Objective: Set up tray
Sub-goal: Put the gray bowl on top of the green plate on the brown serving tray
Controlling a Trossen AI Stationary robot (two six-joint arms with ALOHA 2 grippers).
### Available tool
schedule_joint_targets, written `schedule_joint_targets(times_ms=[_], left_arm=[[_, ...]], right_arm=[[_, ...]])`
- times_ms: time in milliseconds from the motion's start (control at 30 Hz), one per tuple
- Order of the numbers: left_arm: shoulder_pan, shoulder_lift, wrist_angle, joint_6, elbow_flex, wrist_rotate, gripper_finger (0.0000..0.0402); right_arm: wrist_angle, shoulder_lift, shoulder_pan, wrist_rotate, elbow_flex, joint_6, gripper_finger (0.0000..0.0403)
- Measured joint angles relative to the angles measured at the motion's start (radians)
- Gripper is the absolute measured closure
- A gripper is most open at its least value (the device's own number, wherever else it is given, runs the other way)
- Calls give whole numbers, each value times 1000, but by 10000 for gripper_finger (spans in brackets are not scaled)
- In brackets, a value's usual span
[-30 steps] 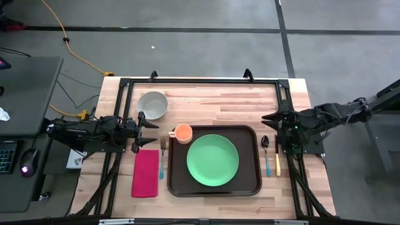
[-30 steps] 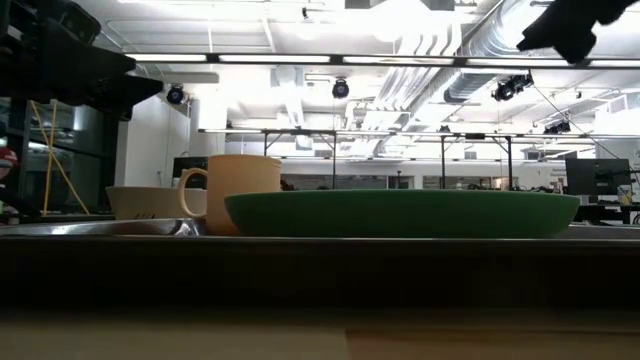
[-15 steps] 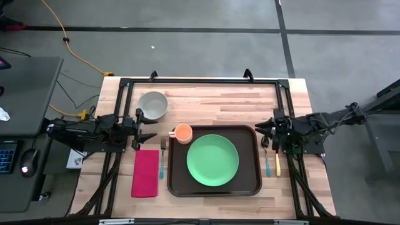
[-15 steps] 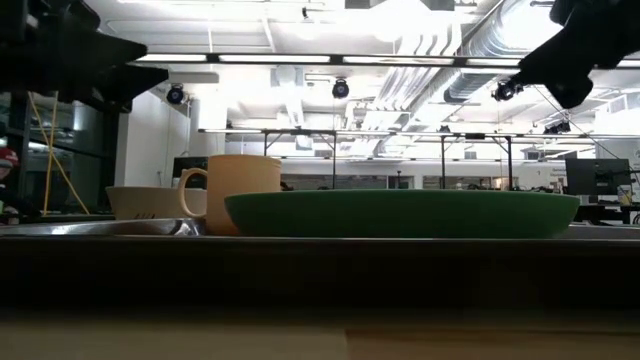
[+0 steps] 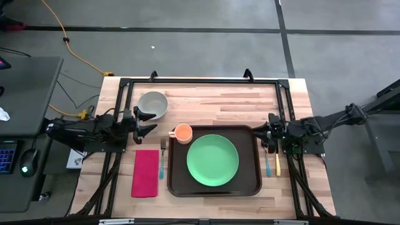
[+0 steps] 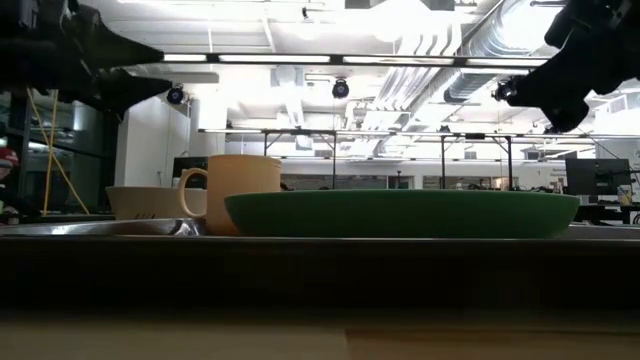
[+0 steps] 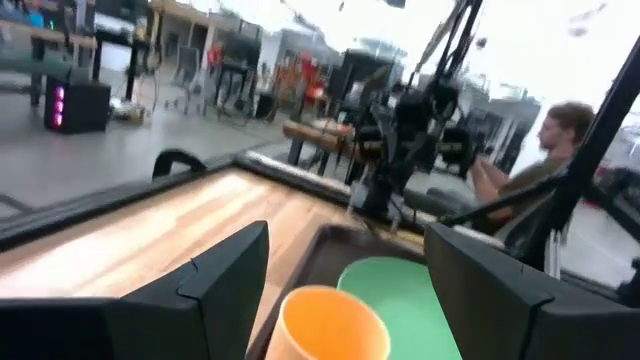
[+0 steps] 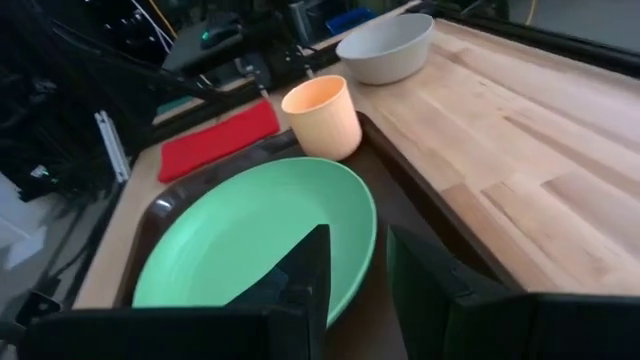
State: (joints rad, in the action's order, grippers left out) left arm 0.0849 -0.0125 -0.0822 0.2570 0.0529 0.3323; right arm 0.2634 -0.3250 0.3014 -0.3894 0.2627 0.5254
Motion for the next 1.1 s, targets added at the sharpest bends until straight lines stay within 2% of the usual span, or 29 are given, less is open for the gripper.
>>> schedule_joint_targets(times_ms=[133,433,667,1100], left_arm=[[0,-18,91,10,86,16,103],[0,-157,453,40,302,30,103],[0,-336,698,88,468,48,103],[0,-680,1010,136,760,48,103]], right_arm=[[-68,0,0,15,-51,28,325],[-154,0,0,14,-103,43,325],[-164,-2,0,15,-116,43,325],[-164,-2,0,19,-116,43,325]])
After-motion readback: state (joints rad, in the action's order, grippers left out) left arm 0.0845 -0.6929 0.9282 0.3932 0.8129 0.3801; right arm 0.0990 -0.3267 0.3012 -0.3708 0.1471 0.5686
